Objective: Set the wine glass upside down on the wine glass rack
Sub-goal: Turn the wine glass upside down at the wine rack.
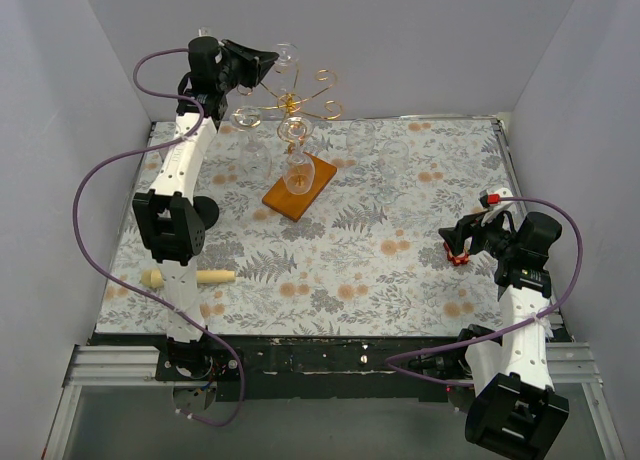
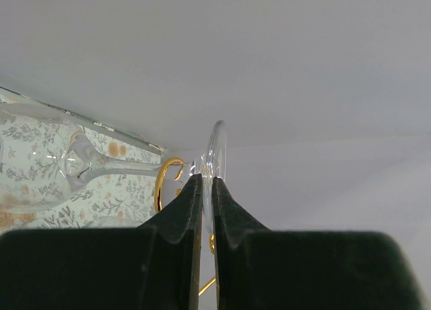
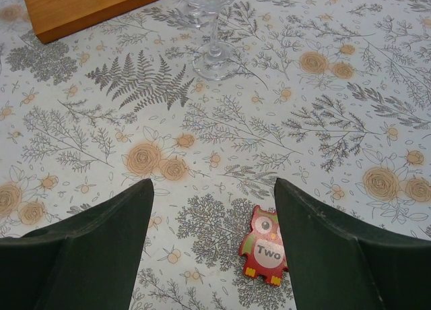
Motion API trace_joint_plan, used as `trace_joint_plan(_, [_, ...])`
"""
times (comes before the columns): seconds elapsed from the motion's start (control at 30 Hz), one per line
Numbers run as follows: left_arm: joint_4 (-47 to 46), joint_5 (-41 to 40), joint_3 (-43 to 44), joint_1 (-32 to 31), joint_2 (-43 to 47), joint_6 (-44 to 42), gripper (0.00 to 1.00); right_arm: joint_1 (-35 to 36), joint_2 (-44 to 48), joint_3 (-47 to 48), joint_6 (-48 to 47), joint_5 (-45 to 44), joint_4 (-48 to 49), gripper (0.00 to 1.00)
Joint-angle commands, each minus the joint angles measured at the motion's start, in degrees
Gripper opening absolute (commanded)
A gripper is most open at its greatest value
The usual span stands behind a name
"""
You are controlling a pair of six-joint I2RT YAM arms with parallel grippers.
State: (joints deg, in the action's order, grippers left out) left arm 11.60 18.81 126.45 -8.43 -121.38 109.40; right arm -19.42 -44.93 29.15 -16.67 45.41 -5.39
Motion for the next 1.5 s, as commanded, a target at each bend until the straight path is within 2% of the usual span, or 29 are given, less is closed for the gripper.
trace_joint_plan(0.0, [-2.9, -0.9, 0.3, 0.7, 6.2, -0.6, 0.00, -0.3, 0.9, 0.0, -0.1, 1.2, 2.4, 0.80])
trace_joint_plan(0.9, [-2.8, 0.6, -5.2, 1.3, 10.5, -1.7, 0.00, -0.5, 1.3, -0.2, 0.1, 1.3, 2.8, 0.80])
trace_joint_plan(1.47, [-2.9, 1.1, -7.4, 1.3, 11.9, -1.7, 0.08, -0.8, 1.8, -0.4, 0.1, 1.3, 3.0, 0.80])
